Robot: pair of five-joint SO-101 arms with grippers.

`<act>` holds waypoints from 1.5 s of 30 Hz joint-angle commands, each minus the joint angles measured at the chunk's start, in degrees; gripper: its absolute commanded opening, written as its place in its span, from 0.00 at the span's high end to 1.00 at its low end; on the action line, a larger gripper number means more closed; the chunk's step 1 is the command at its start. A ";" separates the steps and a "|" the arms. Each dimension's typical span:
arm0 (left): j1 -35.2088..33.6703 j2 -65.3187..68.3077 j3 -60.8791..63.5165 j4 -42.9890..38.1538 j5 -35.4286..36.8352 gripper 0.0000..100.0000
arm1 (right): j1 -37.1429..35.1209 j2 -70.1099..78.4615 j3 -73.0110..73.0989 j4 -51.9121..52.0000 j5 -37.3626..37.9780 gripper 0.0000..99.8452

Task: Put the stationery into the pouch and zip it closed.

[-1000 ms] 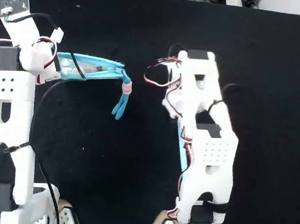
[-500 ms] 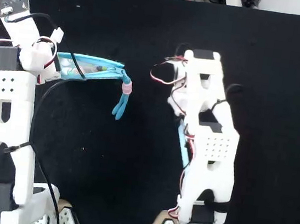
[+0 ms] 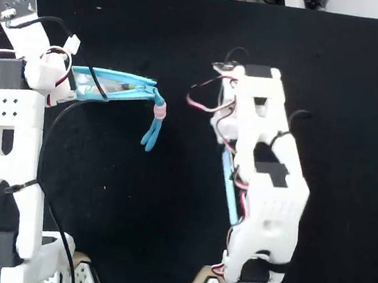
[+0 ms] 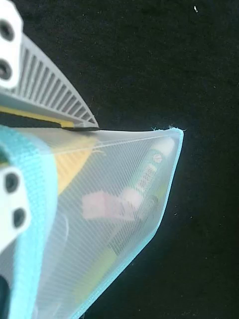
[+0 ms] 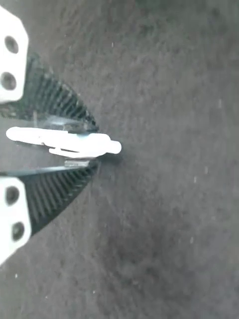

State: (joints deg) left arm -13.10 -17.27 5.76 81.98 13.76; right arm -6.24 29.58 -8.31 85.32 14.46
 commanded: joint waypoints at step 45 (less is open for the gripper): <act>-0.57 0.44 0.92 0.00 -0.44 0.97 | 2.64 -28.26 11.12 -1.32 1.58 0.99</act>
State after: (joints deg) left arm -13.10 -17.27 5.76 81.98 13.76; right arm -4.66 12.62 1.10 83.21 15.60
